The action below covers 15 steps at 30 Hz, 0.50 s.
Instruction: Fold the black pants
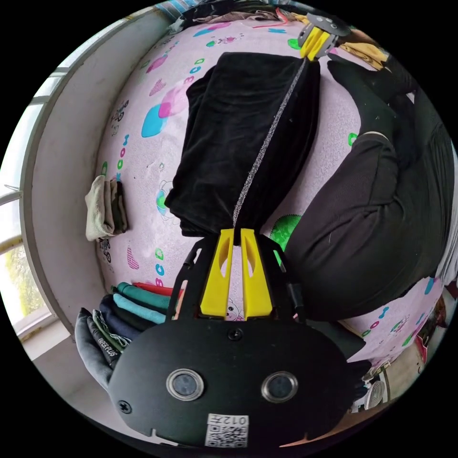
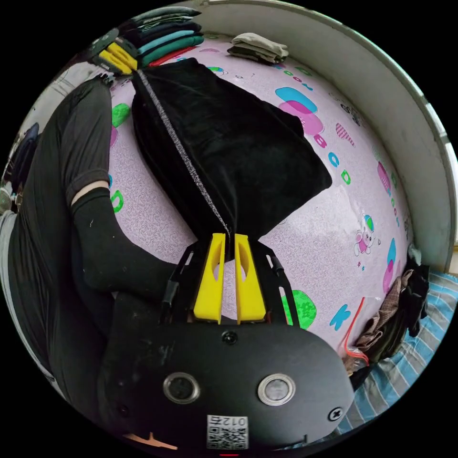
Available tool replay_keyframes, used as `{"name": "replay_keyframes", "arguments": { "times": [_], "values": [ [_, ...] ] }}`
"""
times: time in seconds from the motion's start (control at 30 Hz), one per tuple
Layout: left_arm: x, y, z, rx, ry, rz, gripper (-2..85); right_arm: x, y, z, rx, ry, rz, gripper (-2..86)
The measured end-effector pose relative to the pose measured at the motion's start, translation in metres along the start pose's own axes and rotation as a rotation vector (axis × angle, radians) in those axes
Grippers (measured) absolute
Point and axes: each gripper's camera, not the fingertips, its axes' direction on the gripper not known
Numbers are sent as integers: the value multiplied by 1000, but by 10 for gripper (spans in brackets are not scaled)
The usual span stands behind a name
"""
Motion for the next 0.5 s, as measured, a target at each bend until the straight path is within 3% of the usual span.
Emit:
{"name": "replay_keyframes", "arguments": {
  "times": [0.33, 0.5],
  "values": [
    [34, -15, 28, -33, -187, 43, 62, -1, 3, 6, -7, -28, 69, 52],
    [33, -27, 36, -64, -145, 121, 58, 7, 9, 1, 4, -60, 75, 79]
  ]
}}
